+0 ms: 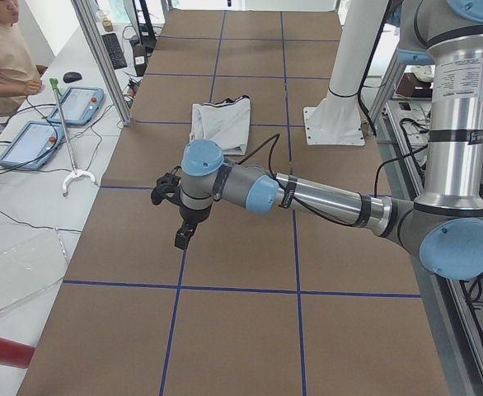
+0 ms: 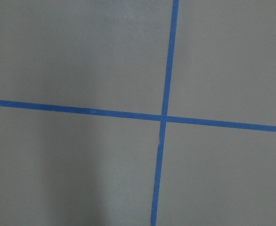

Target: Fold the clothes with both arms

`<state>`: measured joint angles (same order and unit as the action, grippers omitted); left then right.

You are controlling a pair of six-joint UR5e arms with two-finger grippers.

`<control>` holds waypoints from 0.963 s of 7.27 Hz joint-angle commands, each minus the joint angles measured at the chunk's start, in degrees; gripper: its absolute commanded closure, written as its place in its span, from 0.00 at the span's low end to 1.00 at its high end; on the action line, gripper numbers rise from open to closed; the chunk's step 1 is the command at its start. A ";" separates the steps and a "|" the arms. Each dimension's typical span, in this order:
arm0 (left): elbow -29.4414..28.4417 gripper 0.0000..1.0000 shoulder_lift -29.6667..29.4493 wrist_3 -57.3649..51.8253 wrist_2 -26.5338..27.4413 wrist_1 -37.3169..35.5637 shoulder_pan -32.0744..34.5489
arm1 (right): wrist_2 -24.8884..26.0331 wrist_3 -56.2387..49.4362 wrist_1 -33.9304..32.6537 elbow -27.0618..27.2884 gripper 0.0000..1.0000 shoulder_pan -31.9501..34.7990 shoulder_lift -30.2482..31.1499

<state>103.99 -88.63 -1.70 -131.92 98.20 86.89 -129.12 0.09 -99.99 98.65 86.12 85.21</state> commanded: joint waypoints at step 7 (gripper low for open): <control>-5.01 0.00 1.70 -0.06 -4.29 -0.90 0.56 | -2.37 0.00 0.41 -0.66 0.00 -0.07 4.44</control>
<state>100.16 -86.96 -1.76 -134.34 97.67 87.29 -131.51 0.12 -99.63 98.01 86.04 89.56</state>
